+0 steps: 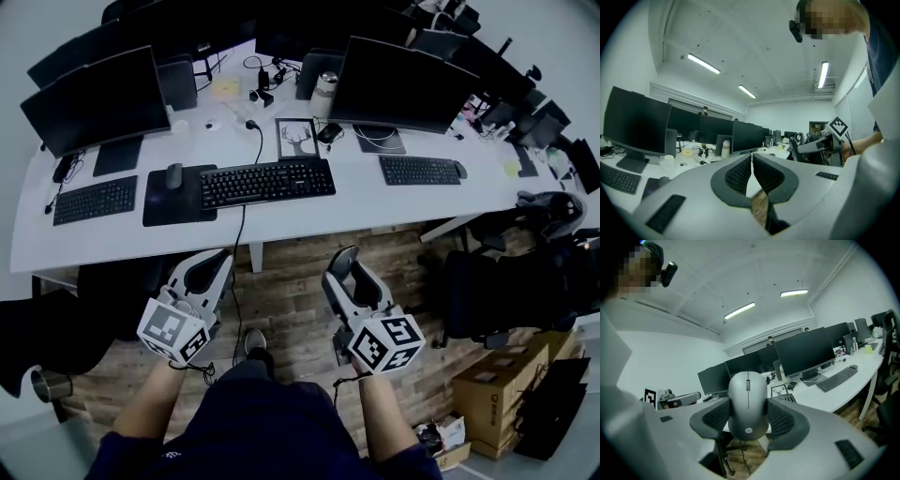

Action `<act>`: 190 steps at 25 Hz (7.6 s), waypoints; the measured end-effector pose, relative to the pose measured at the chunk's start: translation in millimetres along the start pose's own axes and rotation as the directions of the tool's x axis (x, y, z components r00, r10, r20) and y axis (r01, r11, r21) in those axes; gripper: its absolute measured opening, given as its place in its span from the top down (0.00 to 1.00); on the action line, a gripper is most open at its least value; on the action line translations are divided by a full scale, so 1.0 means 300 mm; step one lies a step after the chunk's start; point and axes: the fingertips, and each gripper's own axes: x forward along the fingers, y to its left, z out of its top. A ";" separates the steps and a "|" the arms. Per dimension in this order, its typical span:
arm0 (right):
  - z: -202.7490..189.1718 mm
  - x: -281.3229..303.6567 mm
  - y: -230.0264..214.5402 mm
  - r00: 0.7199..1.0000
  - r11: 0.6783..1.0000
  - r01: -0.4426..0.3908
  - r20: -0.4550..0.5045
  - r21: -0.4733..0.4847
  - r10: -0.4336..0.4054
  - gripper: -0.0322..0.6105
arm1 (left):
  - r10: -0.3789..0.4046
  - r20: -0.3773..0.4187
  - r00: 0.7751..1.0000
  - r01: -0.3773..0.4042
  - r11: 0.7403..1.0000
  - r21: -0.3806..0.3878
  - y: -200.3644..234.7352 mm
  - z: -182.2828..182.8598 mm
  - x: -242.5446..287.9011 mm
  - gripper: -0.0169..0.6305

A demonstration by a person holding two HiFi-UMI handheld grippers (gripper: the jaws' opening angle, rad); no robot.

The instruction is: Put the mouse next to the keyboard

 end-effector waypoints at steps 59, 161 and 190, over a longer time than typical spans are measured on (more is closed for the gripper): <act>0.199 0.587 -0.485 0.989 0.995 -0.099 -0.110 0.032 0.102 0.55 | 0.097 -0.066 0.993 -0.098 0.995 -0.009 0.267 0.015 0.660 0.91; -0.200 1.254 -1.140 0.793 0.971 -0.046 -0.600 -0.235 -0.108 0.55 | 0.207 -0.300 0.931 -0.240 0.968 -0.077 0.439 -0.357 1.158 0.91; -0.206 1.266 -1.136 0.807 0.939 -0.006 -0.556 -0.345 -0.199 0.54 | 0.195 -0.299 0.934 -0.232 0.968 -0.095 0.442 -0.387 1.097 0.91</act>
